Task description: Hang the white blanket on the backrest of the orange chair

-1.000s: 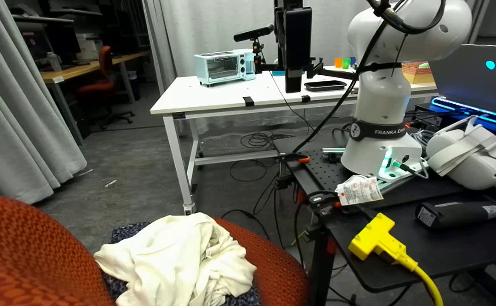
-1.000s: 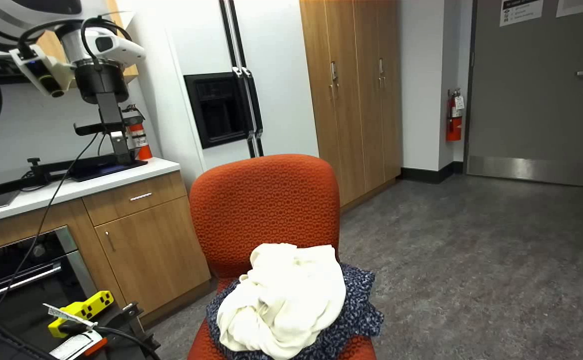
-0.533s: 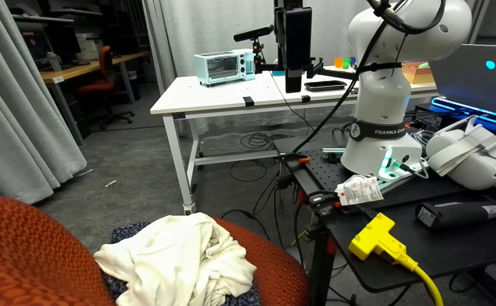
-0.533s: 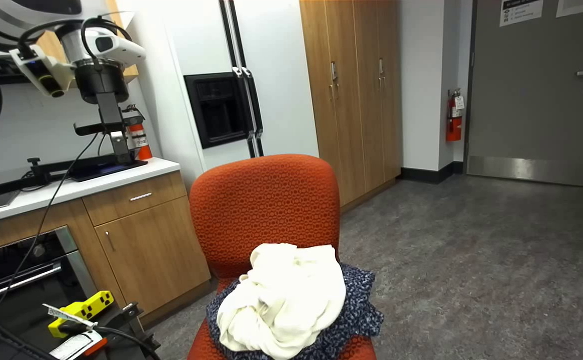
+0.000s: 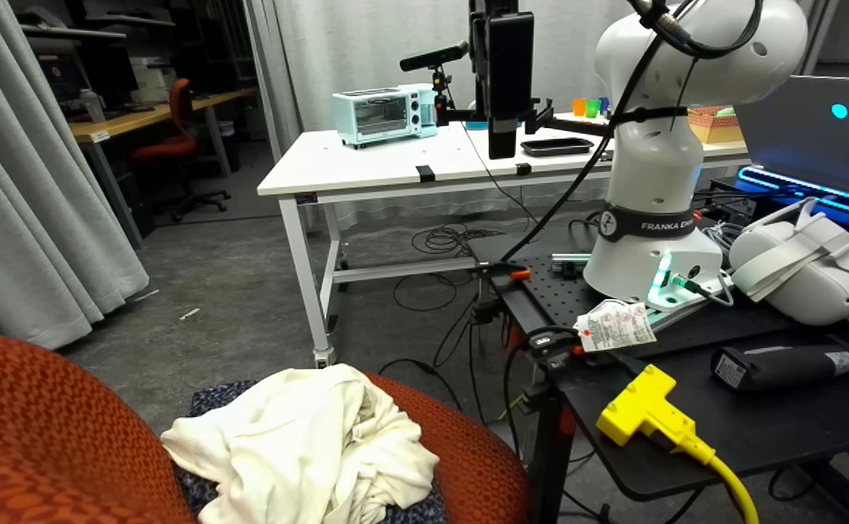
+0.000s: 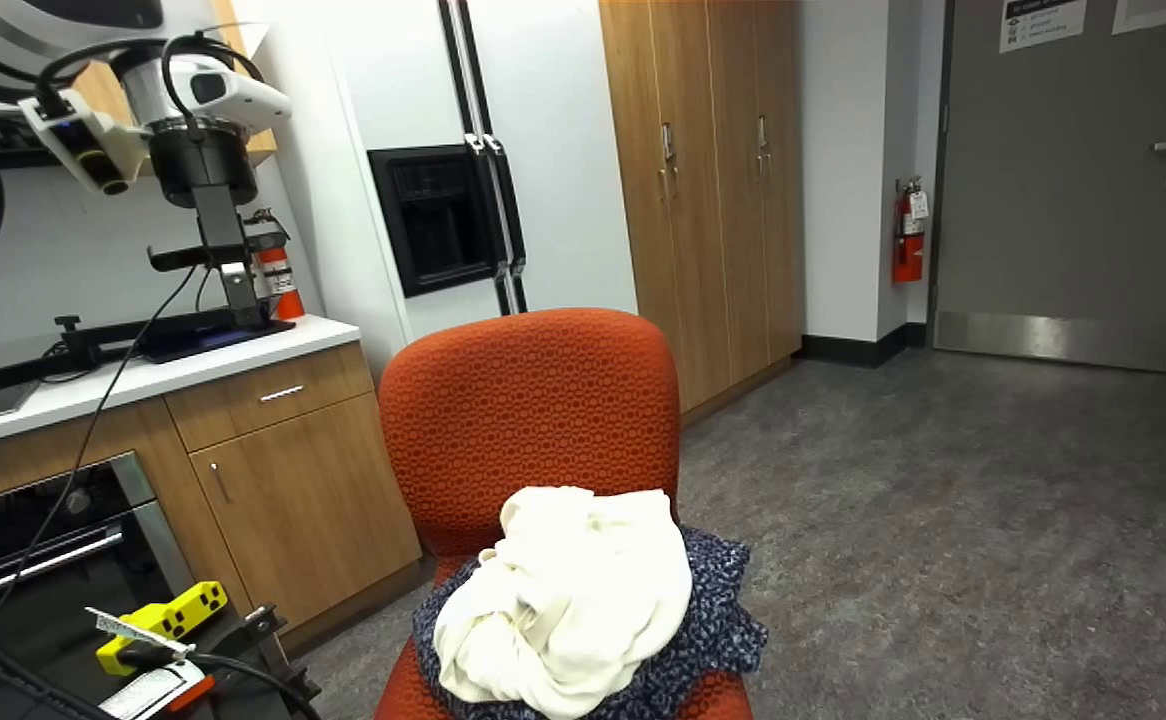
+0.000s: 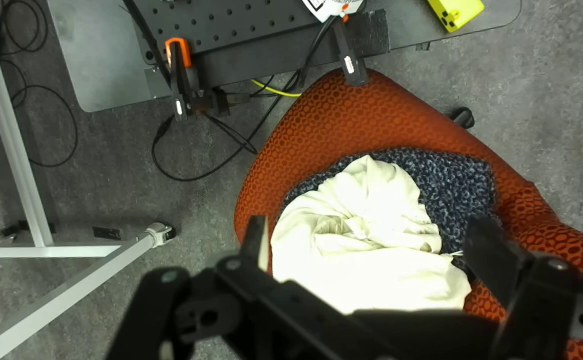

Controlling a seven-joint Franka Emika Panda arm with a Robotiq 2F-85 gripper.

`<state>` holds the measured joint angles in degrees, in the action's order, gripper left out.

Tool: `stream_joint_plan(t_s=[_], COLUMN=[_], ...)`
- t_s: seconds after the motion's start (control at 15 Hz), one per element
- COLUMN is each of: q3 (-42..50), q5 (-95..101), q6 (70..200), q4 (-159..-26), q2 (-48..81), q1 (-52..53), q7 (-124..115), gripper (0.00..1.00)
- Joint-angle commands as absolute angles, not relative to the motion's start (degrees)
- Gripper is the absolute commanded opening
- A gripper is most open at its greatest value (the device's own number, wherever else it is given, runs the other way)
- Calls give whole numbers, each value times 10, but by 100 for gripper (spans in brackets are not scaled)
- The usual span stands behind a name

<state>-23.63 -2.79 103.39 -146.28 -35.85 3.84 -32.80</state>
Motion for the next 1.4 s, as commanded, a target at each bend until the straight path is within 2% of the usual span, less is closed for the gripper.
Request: stream_joint_plan(t_s=[0.0,0.67,1.33], q3=[-224,-189,-198], q5=[-20,-59,-43], q6=[1034,1042,1046], q4=[-1462,-1464,-1462], q2=[-355,-344,-341], q1=[52,83,76], q7=[-335,-292,-304], gripper=[100,100,100])
